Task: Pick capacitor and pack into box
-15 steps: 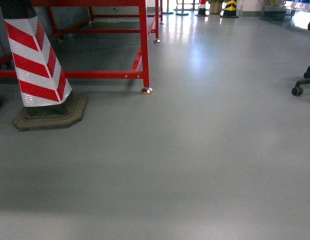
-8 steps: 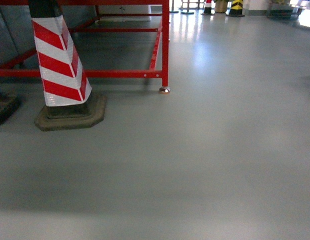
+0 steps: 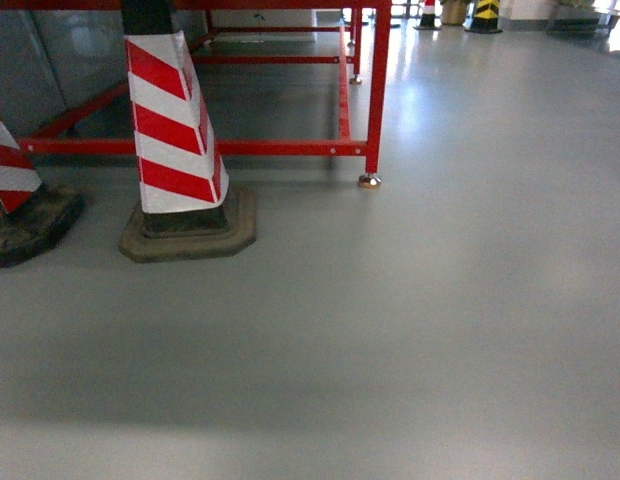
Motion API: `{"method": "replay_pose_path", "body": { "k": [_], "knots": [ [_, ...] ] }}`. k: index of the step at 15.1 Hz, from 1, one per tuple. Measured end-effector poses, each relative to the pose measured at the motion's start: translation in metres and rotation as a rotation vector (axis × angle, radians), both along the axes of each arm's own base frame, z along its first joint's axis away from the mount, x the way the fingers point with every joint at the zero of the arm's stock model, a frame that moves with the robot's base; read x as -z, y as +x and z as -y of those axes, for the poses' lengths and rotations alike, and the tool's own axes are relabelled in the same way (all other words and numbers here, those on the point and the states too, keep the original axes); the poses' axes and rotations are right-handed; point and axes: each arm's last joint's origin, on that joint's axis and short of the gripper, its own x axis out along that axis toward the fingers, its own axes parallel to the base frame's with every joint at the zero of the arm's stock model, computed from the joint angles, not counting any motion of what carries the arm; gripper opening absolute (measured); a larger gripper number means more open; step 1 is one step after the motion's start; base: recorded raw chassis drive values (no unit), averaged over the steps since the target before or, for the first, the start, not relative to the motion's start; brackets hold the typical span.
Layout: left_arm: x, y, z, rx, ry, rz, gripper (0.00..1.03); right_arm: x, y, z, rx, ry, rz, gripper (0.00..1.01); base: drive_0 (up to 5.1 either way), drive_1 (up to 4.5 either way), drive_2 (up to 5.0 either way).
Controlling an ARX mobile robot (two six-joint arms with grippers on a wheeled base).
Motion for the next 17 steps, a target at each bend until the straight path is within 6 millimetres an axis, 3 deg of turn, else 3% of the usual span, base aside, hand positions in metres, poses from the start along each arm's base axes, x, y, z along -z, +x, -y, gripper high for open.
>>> {"method": "replay_pose_path", "body": {
  "k": [17],
  "knots": [
    [0.0000,0.0000,0.0000,-0.002,0.000,0.000,0.44,0.0002,0.0000,0.0000,-0.001,0.000,-0.002,0.98,-5.0,2.44,2.4]
  ]
}}
